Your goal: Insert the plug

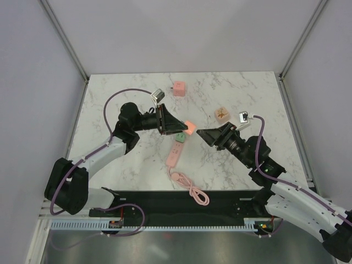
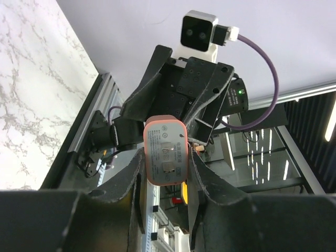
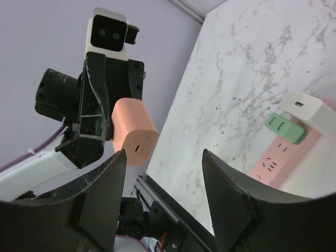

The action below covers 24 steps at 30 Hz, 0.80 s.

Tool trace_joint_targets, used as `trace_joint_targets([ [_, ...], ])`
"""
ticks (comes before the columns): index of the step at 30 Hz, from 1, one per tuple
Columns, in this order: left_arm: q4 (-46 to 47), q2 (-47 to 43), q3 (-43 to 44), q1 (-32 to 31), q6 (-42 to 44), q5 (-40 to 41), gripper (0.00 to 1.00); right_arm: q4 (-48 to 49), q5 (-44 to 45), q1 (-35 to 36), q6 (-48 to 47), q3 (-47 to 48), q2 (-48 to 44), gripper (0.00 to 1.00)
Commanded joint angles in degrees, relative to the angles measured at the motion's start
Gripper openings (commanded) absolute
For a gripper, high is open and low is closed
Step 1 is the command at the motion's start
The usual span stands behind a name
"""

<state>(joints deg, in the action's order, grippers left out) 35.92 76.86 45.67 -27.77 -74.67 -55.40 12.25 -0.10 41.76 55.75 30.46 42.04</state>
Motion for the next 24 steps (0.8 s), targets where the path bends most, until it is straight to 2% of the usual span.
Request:
trace_joint_targets([
  [1, 9.1, -2.5, -0.8, 0.1, -4.6, 2.2, 0.02, 12.3, 1.2, -0.2, 7.6, -0.8, 0.3, 0.64],
  [6, 12.8, -2.9, -1.5, 0.1, -5.7, 3.5, 0.02, 18.3, 3.3, -0.2, 10.3, -2.5, 1.5, 0.56],
  [14, 13.7, -2.2, -2.1, 0.0, -5.8, 4.3, 0.02, 30.7, -1.5, 0.0, 13.6, -4.5, 6.9, 0.55],
  [24, 15.8, -2.0, -2.7, -0.3, -6.8, 4.7, 0.02, 35.8, -4.2, 0.2, 14.0, -3.1, 12.2, 0.54],
])
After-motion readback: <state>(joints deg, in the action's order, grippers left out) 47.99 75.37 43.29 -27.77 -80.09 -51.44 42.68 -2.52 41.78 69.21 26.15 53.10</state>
